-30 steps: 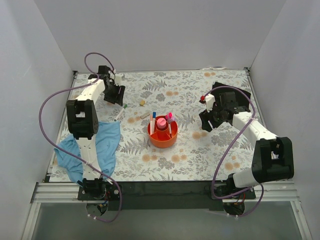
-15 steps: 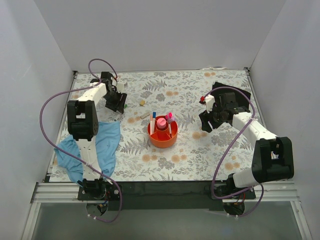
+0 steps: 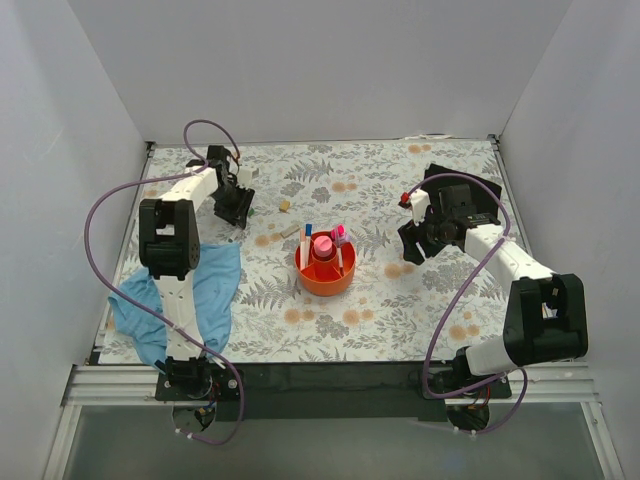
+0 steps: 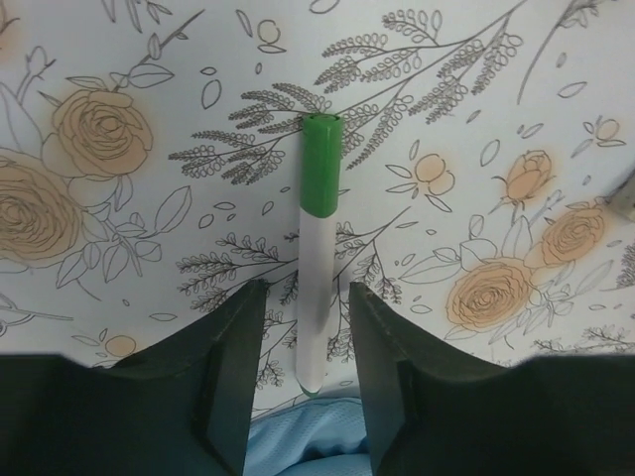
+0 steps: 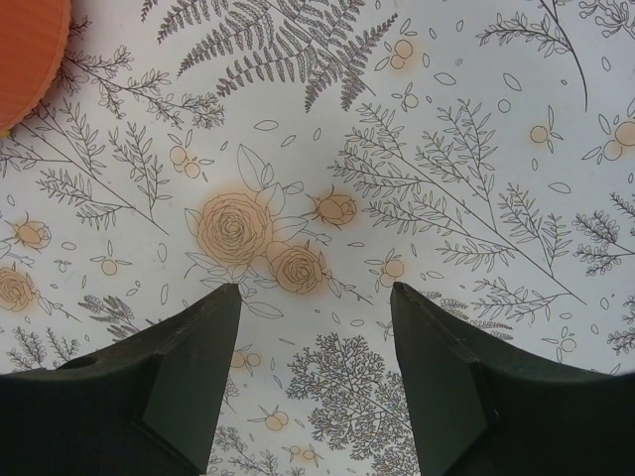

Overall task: Sort the stationery into containers
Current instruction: Pick up the pen from the center of the board, then place the pen in the storage box.

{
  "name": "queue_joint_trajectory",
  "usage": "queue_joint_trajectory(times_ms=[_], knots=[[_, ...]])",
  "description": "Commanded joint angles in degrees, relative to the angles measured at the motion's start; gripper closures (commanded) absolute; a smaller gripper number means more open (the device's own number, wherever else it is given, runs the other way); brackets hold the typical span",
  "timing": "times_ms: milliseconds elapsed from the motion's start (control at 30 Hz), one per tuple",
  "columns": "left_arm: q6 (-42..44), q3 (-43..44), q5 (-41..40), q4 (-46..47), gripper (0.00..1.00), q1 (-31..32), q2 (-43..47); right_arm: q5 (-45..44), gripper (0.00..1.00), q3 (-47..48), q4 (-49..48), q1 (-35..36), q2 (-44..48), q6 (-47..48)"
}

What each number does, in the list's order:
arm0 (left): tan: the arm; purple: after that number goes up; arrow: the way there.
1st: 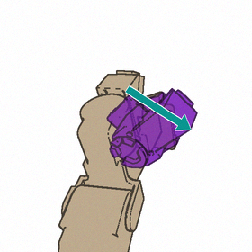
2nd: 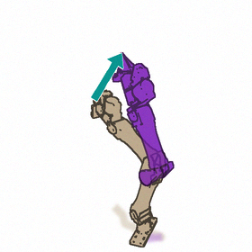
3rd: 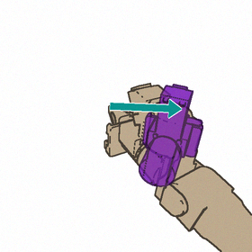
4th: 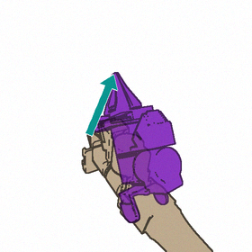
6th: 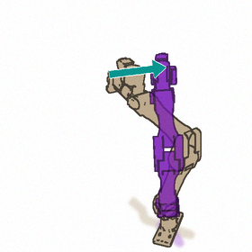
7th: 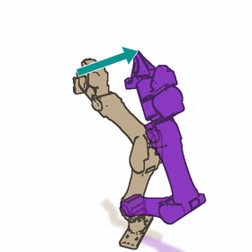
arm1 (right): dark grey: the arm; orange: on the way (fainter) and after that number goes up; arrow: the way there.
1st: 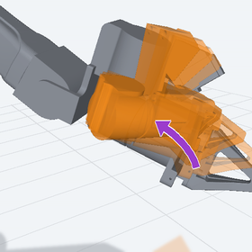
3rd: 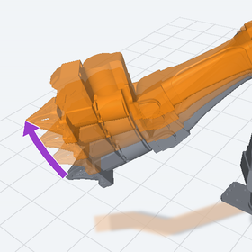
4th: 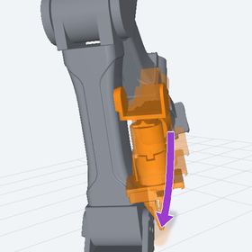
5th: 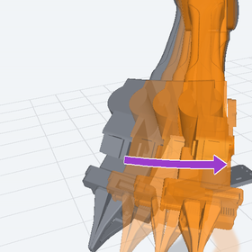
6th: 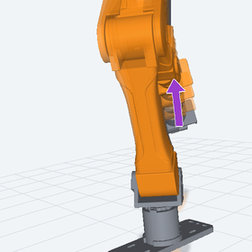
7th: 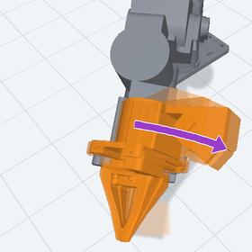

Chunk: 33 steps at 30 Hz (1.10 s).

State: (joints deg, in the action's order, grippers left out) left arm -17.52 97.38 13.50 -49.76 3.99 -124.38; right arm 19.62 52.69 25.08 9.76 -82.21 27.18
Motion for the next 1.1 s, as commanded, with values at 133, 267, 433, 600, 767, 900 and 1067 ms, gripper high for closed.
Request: queue_joint_trajectory(times_ms=[133, 267, 433, 600, 767, 900, 1067], knots=[[0.1, -2.4, -2.7, 2.6, 1.00, 2.2, -1.8, 0.0, 0.29, -1.3, -2.0, -0.2, 1.2, -0.2], [-1.4, -1.1, 0.9, 2.5, 1.00, 2.3, 1.2, -0.2, 0.29, -2.1, -2.0, -0.3, 2.0, -0.2], [-6.5, 0.7, 7.3, 7.4, 1.00, 3.0, 12.6, -0.5, 0.29, -3.5, -1.9, -0.3, 3.2, -0.2], [-13.2, -3.7, 13.4, 17.4, 1.00, 6.3, 22.3, -0.6, 0.29, -4.3, -1.8, -0.3, 4.3, -0.3], [-25.5, -21.8, 16.3, 36.6, 1.00, 10.7, 35.9, -1.1, 0.29, -4.8, -1.6, -0.3, 5.4, -0.3], [-34.7, -36.8, 15.1, 61.2, 1.00, 14.7, 44.3, -1.9, 0.29, -4.8, -1.0, -0.3, 6.5, -0.5], [-39.2, -42.3, 14.5, 67.7, 1.00, 17.3, 45.6, -2.4, 0.29, -5.1, -0.3, -0.3, 7.8, -0.5]])
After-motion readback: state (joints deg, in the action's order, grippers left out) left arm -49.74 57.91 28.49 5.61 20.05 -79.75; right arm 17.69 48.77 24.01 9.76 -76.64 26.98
